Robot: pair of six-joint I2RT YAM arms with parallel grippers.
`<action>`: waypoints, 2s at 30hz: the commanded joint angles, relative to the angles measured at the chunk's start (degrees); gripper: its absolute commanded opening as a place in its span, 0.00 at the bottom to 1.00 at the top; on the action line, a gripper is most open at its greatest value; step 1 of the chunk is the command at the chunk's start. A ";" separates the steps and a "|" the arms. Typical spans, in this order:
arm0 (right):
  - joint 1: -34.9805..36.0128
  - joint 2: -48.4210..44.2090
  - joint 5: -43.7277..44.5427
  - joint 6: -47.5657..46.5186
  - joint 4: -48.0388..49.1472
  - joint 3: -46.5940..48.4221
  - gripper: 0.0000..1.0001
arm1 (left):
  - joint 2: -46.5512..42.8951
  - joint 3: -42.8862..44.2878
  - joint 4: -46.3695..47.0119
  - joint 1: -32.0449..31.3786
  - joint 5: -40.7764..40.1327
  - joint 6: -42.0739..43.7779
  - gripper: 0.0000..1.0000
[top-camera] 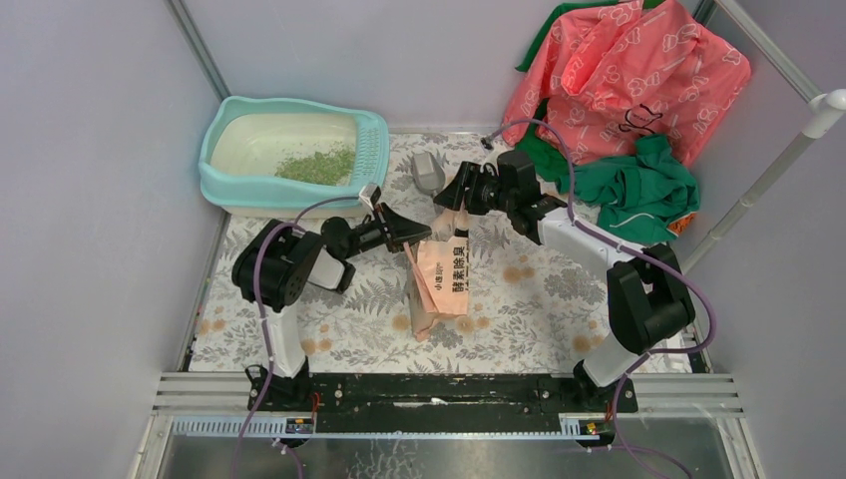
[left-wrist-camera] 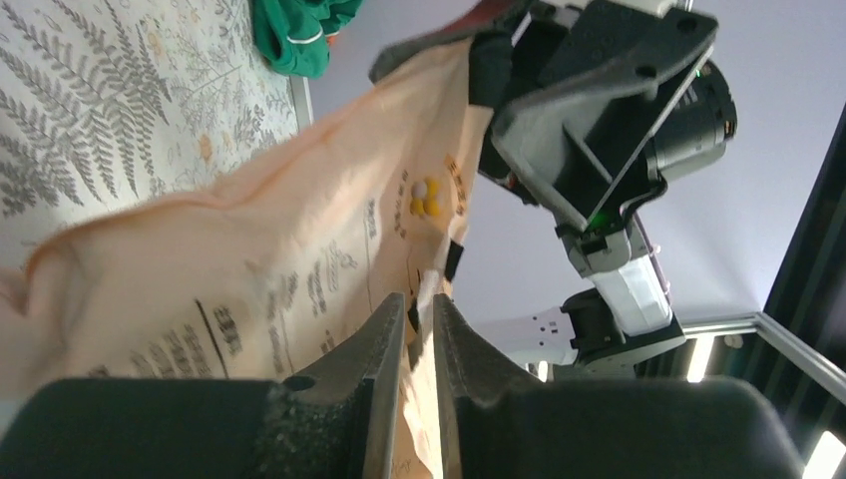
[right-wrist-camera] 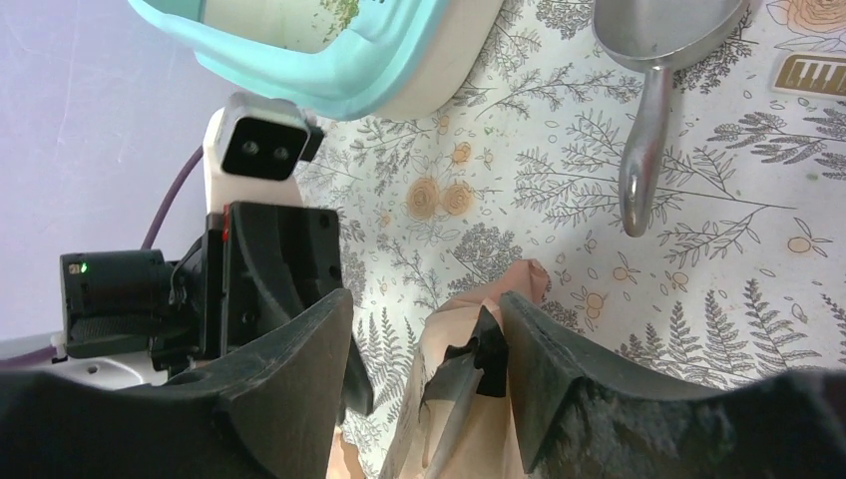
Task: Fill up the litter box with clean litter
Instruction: Close the cat litter bag at the center of the board.
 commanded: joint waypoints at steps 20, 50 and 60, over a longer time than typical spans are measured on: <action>-0.09 -2.74 -5.26 4.11 5.65 0.18 0.66 | -18.08 -10.77 -14.77 -1.16 -0.96 16.16 0.46; 0.58 -7.85 -6.58 7.01 7.34 -5.91 0.73 | -26.55 -17.66 -22.35 -3.80 -4.27 22.02 0.13; 0.53 -7.43 -5.93 8.70 9.61 -7.40 0.65 | -25.33 -20.74 -18.54 -3.84 -4.65 21.24 0.13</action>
